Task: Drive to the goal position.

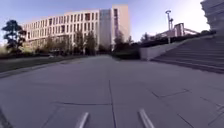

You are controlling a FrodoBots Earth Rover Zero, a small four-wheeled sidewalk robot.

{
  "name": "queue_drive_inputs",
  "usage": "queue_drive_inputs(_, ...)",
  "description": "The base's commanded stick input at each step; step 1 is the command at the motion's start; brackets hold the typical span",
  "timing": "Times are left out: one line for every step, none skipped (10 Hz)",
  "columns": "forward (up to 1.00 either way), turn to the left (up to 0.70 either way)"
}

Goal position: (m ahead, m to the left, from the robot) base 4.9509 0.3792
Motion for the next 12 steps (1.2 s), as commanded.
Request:
queue_drive_inputs(1.00, 0.00)
queue_drive_inputs(1.00, 0.00)
queue_drive_inputs(1.00, 0.00)
queue_drive_inputs(1.00, 0.00)
queue_drive_inputs(1.00, 0.00)
queue_drive_inputs(1.00, 0.00)
queue_drive_inputs(1.00, -0.18)
queue_drive_inputs(1.00, -0.27)
queue_drive_inputs(1.00, -0.27)
queue_drive_inputs(1.00, -0.27)
queue_drive_inputs(1.00, -0.20)
queue_drive_inputs(1.00, 0.00)
